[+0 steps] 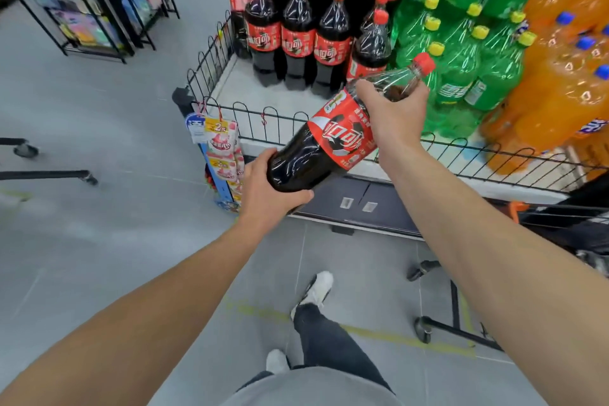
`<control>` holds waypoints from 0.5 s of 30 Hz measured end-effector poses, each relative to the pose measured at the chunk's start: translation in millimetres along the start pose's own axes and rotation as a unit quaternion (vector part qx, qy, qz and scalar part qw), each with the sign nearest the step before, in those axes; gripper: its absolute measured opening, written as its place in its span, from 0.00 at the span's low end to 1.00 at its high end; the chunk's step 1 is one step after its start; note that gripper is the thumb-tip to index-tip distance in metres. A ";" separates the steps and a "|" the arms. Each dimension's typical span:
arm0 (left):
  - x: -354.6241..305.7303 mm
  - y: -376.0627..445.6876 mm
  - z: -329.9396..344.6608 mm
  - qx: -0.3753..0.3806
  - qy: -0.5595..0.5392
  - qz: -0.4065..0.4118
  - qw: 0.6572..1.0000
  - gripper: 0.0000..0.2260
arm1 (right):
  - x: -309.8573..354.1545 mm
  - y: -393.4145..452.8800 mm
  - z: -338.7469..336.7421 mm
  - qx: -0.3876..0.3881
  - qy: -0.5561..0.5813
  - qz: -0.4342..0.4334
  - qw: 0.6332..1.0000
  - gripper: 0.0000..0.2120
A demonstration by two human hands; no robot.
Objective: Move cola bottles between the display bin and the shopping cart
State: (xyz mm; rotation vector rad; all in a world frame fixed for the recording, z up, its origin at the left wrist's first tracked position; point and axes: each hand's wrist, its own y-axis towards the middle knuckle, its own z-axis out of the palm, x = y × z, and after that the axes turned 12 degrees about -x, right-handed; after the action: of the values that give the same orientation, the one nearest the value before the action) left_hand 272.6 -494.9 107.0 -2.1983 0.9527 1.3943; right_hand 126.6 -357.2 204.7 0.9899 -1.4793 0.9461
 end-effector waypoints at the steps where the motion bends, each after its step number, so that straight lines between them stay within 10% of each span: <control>1: 0.4 14.1 3.4 0.001 0.002 0.002 1.000 0.47 | -0.1 8.4 10.2 -0.002 0.000 0.000 1.000 0.41; 15: -30.3 207.1 79.3 0.037 -0.001 0.016 0.999 0.46 | 32.8 152.6 134.6 -0.027 0.010 -0.050 0.998 0.34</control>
State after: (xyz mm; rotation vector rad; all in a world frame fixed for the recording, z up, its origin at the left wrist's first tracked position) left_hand 66.0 -581.0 108.9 -2.1370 1.0270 1.3531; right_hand -64.3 -434.3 214.1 1.0031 -1.4184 0.8391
